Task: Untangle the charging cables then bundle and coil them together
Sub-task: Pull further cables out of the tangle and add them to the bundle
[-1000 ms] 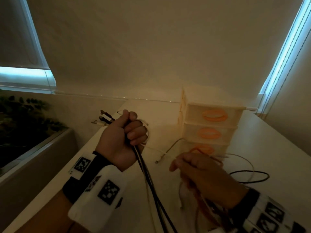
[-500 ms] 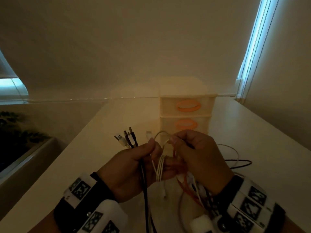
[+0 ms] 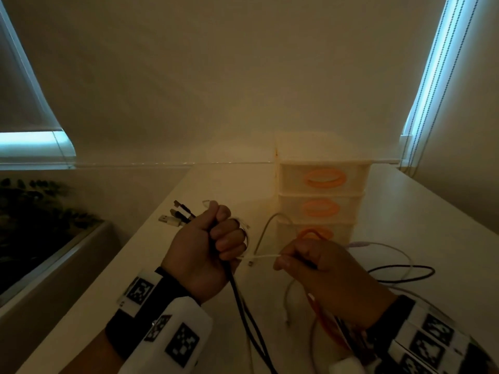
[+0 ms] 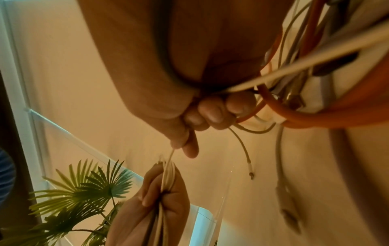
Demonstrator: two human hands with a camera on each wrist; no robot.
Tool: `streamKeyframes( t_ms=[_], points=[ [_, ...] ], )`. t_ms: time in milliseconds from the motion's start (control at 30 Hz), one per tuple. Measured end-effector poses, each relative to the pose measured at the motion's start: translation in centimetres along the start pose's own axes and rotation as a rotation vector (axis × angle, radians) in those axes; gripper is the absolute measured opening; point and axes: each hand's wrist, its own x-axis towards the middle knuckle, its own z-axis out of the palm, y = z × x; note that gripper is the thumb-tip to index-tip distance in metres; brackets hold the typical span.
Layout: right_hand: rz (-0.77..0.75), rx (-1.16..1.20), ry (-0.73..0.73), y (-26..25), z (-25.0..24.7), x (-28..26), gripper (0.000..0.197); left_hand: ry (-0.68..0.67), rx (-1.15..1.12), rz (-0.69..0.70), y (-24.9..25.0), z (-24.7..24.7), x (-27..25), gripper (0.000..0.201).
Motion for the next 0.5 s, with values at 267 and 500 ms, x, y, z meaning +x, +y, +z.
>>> streamKeyframes(
  t_ms=[267,500],
  points=[
    [0.237,0.292,-0.388,0.2,-2.0,-0.3,0.024,-0.057,-0.015,-0.004,0.6,-0.4,0.1,0.039],
    [0.234,-0.156,0.117,1.7,-2.1,1.0,0.024,-0.222,0.060,-0.129,0.9,-0.5,-0.3,0.039]
  ],
)
